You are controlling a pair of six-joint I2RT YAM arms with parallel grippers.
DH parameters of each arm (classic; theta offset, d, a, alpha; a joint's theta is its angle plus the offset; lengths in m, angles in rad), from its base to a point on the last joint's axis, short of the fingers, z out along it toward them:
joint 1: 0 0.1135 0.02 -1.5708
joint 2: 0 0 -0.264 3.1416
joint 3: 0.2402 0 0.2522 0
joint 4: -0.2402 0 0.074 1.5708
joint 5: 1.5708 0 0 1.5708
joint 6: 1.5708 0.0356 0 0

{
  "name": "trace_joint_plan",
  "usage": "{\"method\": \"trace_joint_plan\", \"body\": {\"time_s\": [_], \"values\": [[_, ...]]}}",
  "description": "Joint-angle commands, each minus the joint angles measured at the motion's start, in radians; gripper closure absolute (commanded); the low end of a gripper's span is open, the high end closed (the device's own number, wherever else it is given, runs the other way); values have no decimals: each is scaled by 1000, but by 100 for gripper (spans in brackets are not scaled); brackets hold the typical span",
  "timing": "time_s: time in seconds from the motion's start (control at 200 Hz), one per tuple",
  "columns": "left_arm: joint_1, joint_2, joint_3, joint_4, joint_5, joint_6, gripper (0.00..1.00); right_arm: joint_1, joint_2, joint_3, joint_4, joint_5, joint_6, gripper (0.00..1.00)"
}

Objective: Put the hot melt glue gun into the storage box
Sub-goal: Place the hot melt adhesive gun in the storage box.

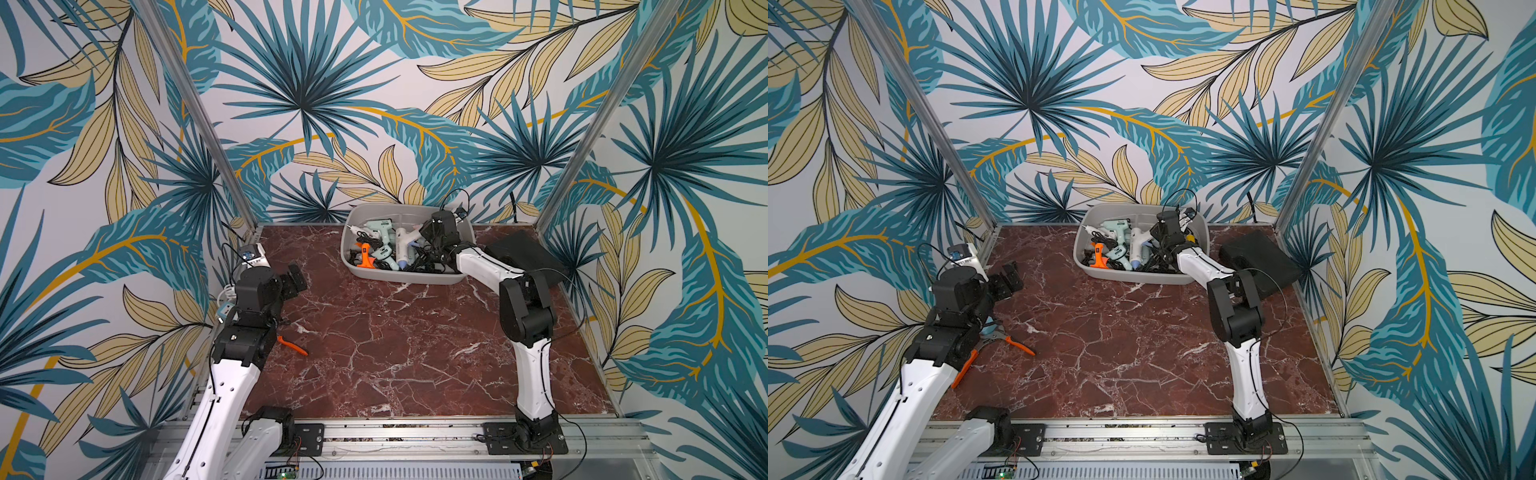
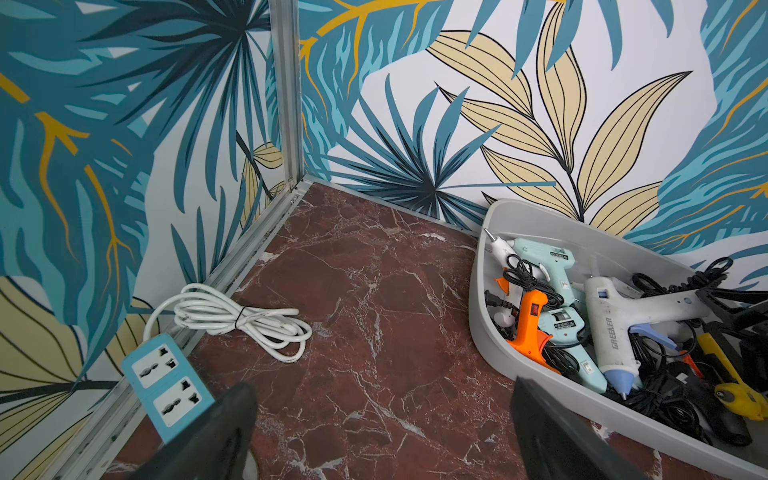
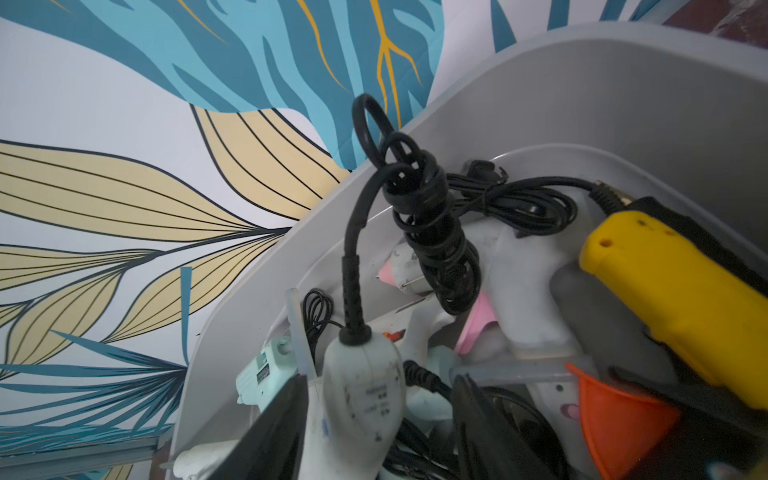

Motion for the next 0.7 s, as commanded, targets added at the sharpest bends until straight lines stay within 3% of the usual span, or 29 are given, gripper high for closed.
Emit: {"method": "trace_joint_plan", "body": {"time_s": [0.0,0.311,0.696], "values": [[7,6,-16,38,12,-9,0,-4,-18,49,-160,33,-81,42],[7,15,-16,51,25,-21,0,-27,46,107,-303,-15,-112,58],[7,32,-19,61,45,-28,0,-32,56,56,-369,-45,-117,66]]}}
